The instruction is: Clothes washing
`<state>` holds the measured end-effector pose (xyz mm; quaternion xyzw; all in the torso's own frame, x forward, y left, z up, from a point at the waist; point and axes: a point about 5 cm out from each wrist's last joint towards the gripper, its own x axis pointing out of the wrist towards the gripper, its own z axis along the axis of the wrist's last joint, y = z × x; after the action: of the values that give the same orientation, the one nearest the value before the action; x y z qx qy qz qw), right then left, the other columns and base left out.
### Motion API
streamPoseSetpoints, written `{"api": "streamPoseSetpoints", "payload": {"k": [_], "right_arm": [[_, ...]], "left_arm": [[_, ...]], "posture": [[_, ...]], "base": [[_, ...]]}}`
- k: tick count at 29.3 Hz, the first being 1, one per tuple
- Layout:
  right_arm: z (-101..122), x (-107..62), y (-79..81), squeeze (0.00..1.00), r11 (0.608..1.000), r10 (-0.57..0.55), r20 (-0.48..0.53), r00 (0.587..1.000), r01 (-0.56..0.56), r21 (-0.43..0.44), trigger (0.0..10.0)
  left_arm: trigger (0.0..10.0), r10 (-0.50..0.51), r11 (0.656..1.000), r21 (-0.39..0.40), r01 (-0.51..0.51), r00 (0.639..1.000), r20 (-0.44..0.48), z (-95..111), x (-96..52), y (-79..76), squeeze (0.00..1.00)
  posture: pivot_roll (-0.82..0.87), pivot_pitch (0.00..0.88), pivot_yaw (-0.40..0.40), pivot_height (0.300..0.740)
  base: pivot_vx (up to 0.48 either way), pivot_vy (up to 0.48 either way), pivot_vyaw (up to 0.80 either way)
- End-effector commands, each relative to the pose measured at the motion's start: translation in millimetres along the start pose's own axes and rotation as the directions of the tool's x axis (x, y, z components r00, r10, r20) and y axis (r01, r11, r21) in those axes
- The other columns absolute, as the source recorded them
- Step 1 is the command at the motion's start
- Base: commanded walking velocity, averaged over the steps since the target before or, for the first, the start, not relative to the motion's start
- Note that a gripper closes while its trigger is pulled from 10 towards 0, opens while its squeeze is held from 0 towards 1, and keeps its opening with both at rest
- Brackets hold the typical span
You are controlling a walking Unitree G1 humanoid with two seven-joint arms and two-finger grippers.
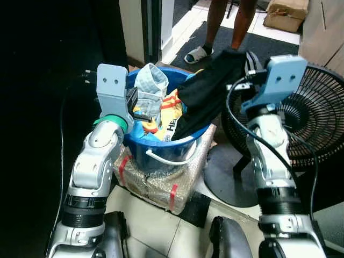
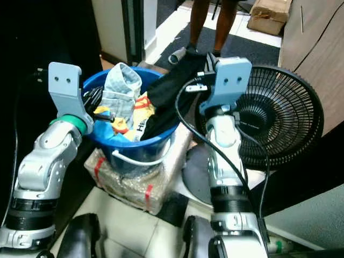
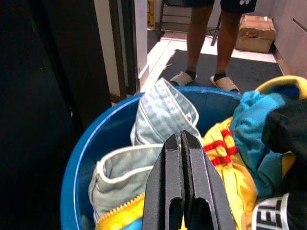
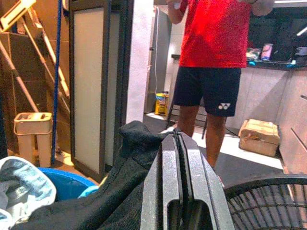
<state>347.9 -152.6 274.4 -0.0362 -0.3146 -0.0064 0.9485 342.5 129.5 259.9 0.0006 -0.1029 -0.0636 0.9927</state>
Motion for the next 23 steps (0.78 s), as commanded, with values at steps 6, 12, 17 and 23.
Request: {"api": "streamPoseSetpoints", "payload": {"k": [6,12,17,23], "right_arm": [[-7.8,-14.9,3.1,0.0,1.0,-0.012,-0.036,0.999,0.012,0.003,10.0],[-16.3,-22.7,5.5,0.0,1.0,-0.013,-0.072,0.997,0.013,-0.002,10.0],[-18.8,-24.9,7.5,0.0,1.0,-0.009,-0.085,0.996,0.009,-0.002,10.0],[-20.5,-27.1,8.7,0.0,1.0,-0.002,-0.098,0.995,0.001,-0.004,10.0]], "left_arm": [[10.0,0.012,1.0,-0.014,-0.012,1.0,-0.015,-3.4,-4.9,3.9,0.0],[10.0,0.016,1.0,-0.011,-0.016,1.0,-0.023,-4.5,-5.1,5.1,0.0],[10.0,0.018,1.0,-0.009,-0.018,1.0,-0.025,-4.9,-4.7,5.4,0.0],[10.0,0.023,1.0,-0.009,-0.023,0.999,-0.032,-6.8,-5.8,5.7,0.0]], "posture": [[0.15,0.06,0.006,0.576],[0.15,0.054,0.009,0.596],[0.15,0.053,0.008,0.611],[0.15,0.051,0.004,0.636]], "base": [[0.0,0.0,0.0],[0.0,0.0,0.0],[0.0,0.0,0.0],[0.0,0.0,0.0]]}}
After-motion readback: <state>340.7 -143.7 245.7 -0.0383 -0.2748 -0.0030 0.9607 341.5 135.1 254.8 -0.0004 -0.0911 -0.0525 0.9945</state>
